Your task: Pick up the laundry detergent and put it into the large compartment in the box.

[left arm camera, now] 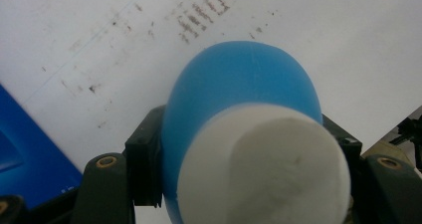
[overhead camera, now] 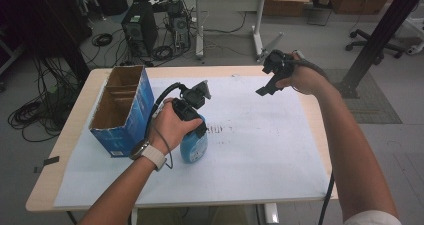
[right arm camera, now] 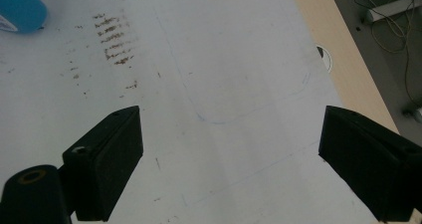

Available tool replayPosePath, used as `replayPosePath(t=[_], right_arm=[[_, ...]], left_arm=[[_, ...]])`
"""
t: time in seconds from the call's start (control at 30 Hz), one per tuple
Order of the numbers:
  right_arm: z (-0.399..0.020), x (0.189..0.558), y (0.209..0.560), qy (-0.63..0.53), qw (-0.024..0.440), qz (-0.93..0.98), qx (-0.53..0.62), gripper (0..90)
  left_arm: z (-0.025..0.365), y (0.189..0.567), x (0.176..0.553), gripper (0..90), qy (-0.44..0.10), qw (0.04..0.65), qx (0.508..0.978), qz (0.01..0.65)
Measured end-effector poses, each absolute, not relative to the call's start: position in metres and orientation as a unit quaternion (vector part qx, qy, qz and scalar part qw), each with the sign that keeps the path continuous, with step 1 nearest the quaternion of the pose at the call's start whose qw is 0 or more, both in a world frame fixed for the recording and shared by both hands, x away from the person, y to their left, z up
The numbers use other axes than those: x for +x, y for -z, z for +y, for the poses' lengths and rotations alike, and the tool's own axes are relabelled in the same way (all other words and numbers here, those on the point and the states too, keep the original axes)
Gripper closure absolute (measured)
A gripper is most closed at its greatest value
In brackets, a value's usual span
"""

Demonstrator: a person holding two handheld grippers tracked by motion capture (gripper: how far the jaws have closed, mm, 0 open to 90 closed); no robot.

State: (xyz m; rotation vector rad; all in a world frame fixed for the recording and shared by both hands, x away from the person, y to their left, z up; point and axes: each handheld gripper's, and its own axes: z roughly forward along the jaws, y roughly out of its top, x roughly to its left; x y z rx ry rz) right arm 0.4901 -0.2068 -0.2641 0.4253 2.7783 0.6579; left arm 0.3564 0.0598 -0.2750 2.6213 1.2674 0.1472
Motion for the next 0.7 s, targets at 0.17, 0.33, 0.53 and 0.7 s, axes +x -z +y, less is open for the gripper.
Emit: replayPosePath(t=[0.17,0.33,0.53,0.7], right_arm=[[-0.208,0.489,0.263,-0.227,0.128,0.954,0.146,10.3],[-0.209,0.489,0.262,-0.228,0.129,0.954,0.146,10.4],[-0.209,0.488,0.262,-0.228,0.129,0.954,0.146,10.4],[-0.21,0.488,0.262,-0.228,0.13,0.954,0.146,10.4]], left_arm=[[0.061,0.272,0.356,36.8,-0.053,0.113,0.892,0.434],[0.061,0.269,0.356,36.9,-0.055,0.111,0.892,0.435],[0.061,0.265,0.355,36.9,-0.057,0.109,0.891,0.437],[0.062,0.262,0.354,36.9,-0.057,0.108,0.891,0.437]])
